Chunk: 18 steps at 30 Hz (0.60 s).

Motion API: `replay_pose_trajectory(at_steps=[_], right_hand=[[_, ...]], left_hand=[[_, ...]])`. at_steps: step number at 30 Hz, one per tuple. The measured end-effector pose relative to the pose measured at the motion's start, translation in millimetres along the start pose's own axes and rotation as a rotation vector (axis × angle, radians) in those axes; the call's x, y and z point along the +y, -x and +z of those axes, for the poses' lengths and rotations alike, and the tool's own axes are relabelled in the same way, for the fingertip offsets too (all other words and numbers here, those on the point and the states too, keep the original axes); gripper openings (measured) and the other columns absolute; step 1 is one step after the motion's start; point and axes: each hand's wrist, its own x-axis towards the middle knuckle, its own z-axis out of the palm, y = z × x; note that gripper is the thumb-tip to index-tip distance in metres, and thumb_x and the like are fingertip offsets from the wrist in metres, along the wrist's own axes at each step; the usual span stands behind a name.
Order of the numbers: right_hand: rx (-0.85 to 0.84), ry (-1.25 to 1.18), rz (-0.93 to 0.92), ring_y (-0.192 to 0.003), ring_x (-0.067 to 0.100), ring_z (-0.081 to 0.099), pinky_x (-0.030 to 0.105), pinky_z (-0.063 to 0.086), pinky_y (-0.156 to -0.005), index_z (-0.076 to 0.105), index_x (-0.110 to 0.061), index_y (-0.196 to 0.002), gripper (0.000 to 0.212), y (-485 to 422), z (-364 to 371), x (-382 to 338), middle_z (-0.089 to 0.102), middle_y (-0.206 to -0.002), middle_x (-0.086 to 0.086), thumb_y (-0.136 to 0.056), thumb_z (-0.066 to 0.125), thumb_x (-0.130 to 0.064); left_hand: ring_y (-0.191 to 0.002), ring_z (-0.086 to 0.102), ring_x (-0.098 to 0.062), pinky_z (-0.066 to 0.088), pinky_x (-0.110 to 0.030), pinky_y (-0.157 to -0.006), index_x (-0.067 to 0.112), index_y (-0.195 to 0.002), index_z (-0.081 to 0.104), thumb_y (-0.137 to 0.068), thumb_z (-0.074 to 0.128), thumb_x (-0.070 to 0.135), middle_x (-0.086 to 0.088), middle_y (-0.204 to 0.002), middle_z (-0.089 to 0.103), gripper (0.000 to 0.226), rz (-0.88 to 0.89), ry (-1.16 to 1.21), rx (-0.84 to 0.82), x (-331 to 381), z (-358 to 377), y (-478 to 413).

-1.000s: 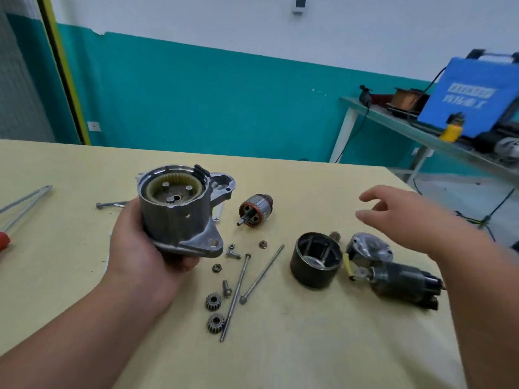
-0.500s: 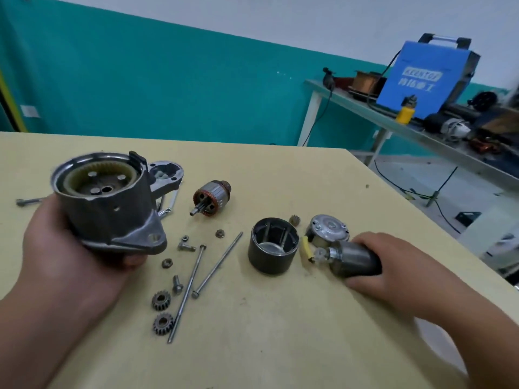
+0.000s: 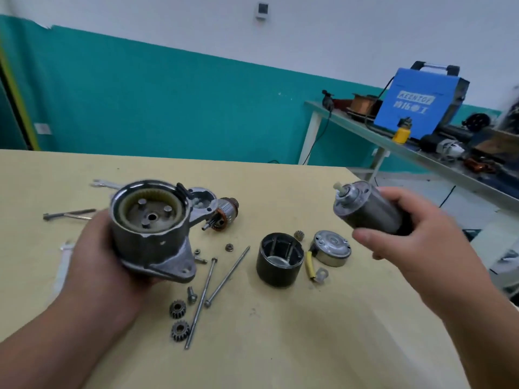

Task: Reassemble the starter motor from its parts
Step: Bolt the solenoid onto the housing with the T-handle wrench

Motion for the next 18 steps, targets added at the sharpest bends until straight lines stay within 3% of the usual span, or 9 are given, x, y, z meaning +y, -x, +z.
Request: replay_pose_trajectory(at_steps=[2, 5, 6, 10, 14, 16, 18], right_hand=[[-0.02, 0.018, -0.089, -0.074, 0.009, 0.069, 0.041, 0.059, -0.065, 0.065, -0.052, -0.117, 0.067, -6, 11, -25, 0.069, -0.099, -0.021, -0.052, 0.078, -0.067], [-0.112, 0.145, -0.219, -0.082, -0.011, 0.065, 0.013, 0.048, -0.056, 0.059, -0.059, -0.108, 0.055, -16, 31, -65, 0.062, -0.102, -0.039, -0.058, 0.08, -0.069], [-0.147, 0.185, -0.249, -0.085, -0.012, 0.063, 0.012, 0.045, -0.056, 0.059, -0.057, -0.107, 0.053, -20, 37, -76, 0.061, -0.102, -0.039, -0.059, 0.079, -0.067], [-0.267, 0.41, -0.325, -0.087, -0.007, 0.056, 0.022, 0.043, -0.063, 0.06, -0.047, -0.104, 0.045, -43, 60, -92, 0.063, -0.091, -0.026, -0.066, 0.079, -0.059], [-0.322, 0.636, -0.39, -0.08, 0.001, 0.056, 0.031, 0.051, -0.069, 0.053, -0.047, -0.103, 0.04, -51, 71, -94, 0.057, -0.091, -0.021, -0.074, 0.08, -0.055], [-0.324, 0.7, -0.415, -0.08, 0.004, 0.056, 0.031, 0.052, -0.069, 0.05, -0.049, -0.104, 0.04, -50, 75, -95, 0.053, -0.096, -0.019, -0.075, 0.077, -0.056], [-0.316, 0.744, -0.437, -0.079, 0.008, 0.055, 0.031, 0.051, -0.066, 0.049, -0.049, -0.108, 0.042, -50, 77, -98, 0.048, -0.101, -0.016, -0.076, 0.076, -0.056]], left_hand=[[-0.096, 0.08, -0.02, 0.066, -0.037, -0.078, 0.022, -0.099, 0.087, -0.097, 0.061, 0.038, -0.001, -0.109, 0.082, 0.03, 0.017, -0.042, -0.039, 4, 11, 8], [-0.087, 0.078, -0.018, 0.065, -0.031, -0.074, 0.022, -0.091, 0.082, -0.103, 0.054, 0.034, -0.002, -0.097, 0.08, 0.033, 0.047, -0.125, -0.041, 4, 10, 12], [-0.086, 0.077, -0.017, 0.064, -0.031, -0.072, 0.023, -0.088, 0.082, -0.102, 0.056, 0.036, -0.002, -0.094, 0.078, 0.033, 0.062, -0.154, -0.05, 4, 10, 13], [-0.08, 0.072, -0.014, 0.052, -0.039, -0.078, 0.029, -0.076, 0.079, -0.098, 0.05, 0.046, 0.005, -0.082, 0.074, 0.04, 0.107, -0.283, -0.131, 2, 5, 13], [-0.092, 0.076, -0.022, 0.055, -0.048, -0.087, 0.027, -0.091, 0.078, -0.09, 0.058, 0.059, -0.002, -0.094, 0.078, 0.038, 0.137, -0.326, -0.076, 1, 7, 16], [-0.093, 0.077, -0.023, 0.057, -0.042, -0.08, 0.02, -0.104, 0.077, -0.081, 0.058, 0.065, -0.006, -0.1, 0.079, 0.054, 0.161, -0.352, -0.068, 0, 9, 18], [-0.083, 0.078, -0.017, 0.06, -0.03, -0.064, 0.021, -0.099, 0.079, -0.08, 0.058, 0.064, -0.005, -0.094, 0.08, 0.052, 0.185, -0.368, -0.087, -1, 10, 19]])
